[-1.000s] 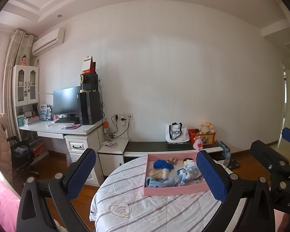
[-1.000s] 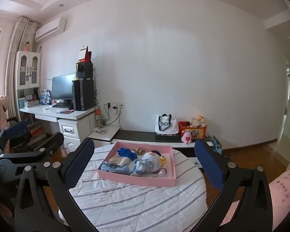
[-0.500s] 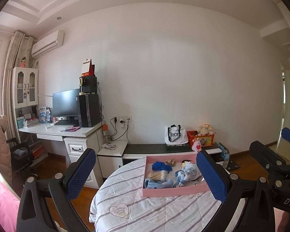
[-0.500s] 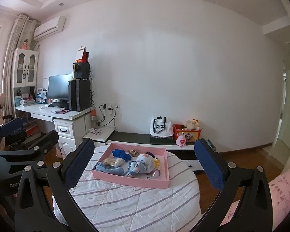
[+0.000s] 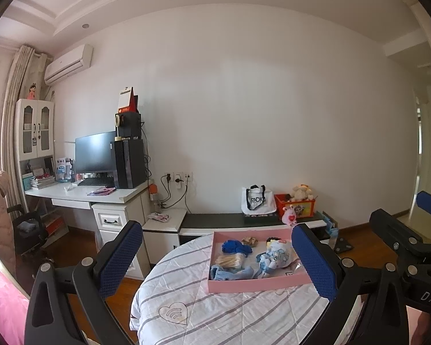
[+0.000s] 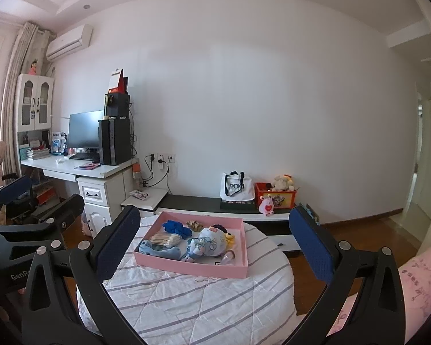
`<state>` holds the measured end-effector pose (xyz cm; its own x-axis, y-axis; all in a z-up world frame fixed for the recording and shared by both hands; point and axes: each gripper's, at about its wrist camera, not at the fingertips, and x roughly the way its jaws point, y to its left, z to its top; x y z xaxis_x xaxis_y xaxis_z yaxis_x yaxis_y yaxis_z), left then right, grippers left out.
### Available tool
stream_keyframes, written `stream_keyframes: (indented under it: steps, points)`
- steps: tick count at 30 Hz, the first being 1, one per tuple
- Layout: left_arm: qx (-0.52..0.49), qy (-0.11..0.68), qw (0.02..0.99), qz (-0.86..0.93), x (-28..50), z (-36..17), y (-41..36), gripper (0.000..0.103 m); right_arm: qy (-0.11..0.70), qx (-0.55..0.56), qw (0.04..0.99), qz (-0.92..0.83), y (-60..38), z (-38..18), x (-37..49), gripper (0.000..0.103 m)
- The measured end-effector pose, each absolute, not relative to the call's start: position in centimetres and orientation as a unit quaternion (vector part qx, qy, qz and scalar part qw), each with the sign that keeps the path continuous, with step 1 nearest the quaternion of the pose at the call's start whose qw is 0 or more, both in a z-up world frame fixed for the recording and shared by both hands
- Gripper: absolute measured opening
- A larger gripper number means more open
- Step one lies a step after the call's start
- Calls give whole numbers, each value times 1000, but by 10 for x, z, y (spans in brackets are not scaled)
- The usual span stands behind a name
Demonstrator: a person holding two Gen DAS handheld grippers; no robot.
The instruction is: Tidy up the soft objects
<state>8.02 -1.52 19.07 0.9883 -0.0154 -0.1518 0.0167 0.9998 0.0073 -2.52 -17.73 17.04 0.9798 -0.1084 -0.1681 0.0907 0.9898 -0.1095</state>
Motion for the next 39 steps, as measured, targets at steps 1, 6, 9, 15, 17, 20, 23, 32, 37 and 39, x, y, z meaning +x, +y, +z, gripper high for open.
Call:
stream_keyframes:
  steps: [1,6,9,15,17,20,23,32,37,39]
  points:
    - [4,76,997,-8,79,191,-16,103,87,-50,994,-49,-177,170,-25,103]
    - [0,75,997,-6,81,190,-15,103,87,-51,994,-47,-175,169,-24,103]
    - [-1,75,997,-4,80,189,-16,103,88,-50,994,-47,-175,169,-24,103]
    - [-2,77,997,-7,82,188,-17,103,90,-51,994,-45,-173,168,-24,103]
    - [-2,78,997,-8,82,188,-17,103,90,-51,994,-45,-173,168,-25,103]
    - [0,77,997,-5,82,189,-18,103,89,-53,994,-46,-173,168,-25,103]
    - [0,77,997,-5,80,188,-19,103,90,-52,994,-45,-174,168,-25,103]
    - [0,77,997,-4,79,188,-19,103,91,-50,994,-44,-175,167,-25,103]
    - [1,78,997,-5,78,188,-20,103,92,-50,994,-44,-175,167,-26,103]
    - [2,78,997,-4,78,189,-20,103,91,-50,994,-45,-175,167,-26,103]
